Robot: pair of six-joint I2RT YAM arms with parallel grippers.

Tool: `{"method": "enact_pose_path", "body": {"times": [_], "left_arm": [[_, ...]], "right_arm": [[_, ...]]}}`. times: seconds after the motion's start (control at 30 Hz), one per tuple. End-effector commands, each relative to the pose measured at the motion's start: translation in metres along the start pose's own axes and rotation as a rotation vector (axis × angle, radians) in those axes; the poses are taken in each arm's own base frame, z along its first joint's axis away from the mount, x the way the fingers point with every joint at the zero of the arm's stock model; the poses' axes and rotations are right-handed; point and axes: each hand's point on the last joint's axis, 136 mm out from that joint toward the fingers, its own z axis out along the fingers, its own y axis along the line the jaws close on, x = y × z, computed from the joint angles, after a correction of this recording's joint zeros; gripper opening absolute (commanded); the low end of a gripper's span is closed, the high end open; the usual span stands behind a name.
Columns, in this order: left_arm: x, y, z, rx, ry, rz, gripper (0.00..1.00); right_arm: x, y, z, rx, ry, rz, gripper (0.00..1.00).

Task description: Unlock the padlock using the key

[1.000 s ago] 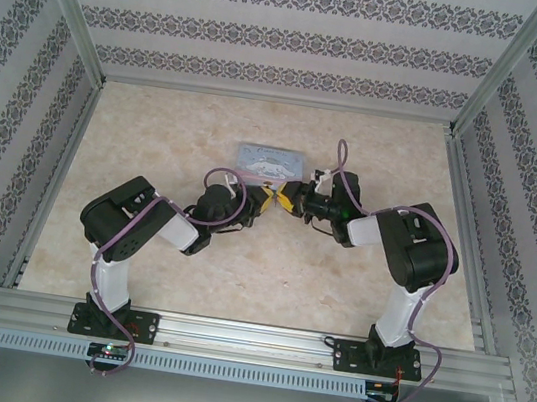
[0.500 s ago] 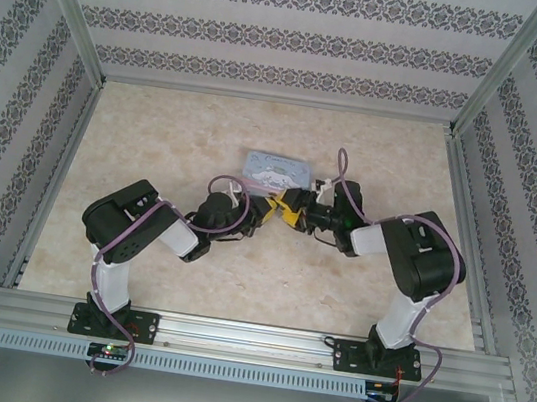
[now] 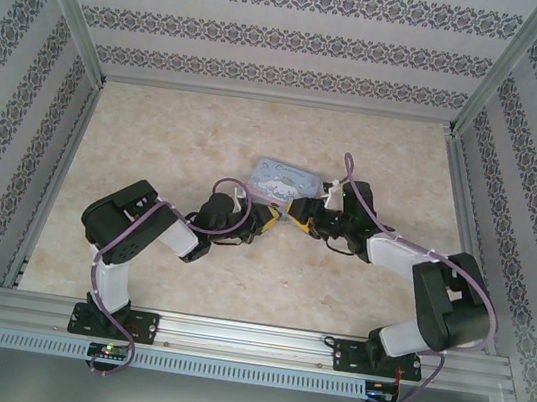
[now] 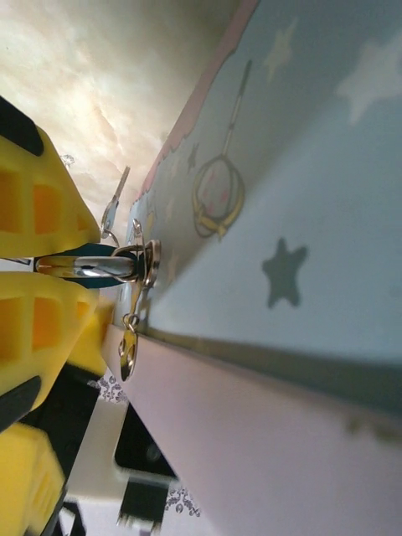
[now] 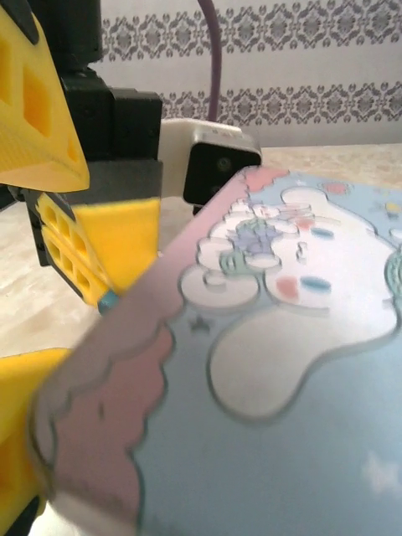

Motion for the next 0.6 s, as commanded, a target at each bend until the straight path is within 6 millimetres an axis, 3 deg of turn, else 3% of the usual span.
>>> {"method": "enact_pose_path", "body": {"times": [0.0,0.13,0.3,0.57], "left_arm": [[0.003,-0.027,-0.002,0.041,0.032,0.033,0.00],[0.005,-0.032,0.000,0.020,0.047,0.027,0.00],[0.007,-0.034,0.000,-0.008,0.064,-0.003,0.00],[0.009,-0.034,0.000,-0.052,0.087,-0.016,0.00]], "right_arm": [[0.001,0.005,-0.012,0.150,-0.008,-0.201,0.53],[0.002,0.006,-0.020,0.325,-0.024,-0.428,0.52],[0.003,-0.008,-0.022,0.512,-0.026,-0.678,0.48],[0.003,-0.019,-0.022,0.546,-0.078,-0.864,0.31]]}}
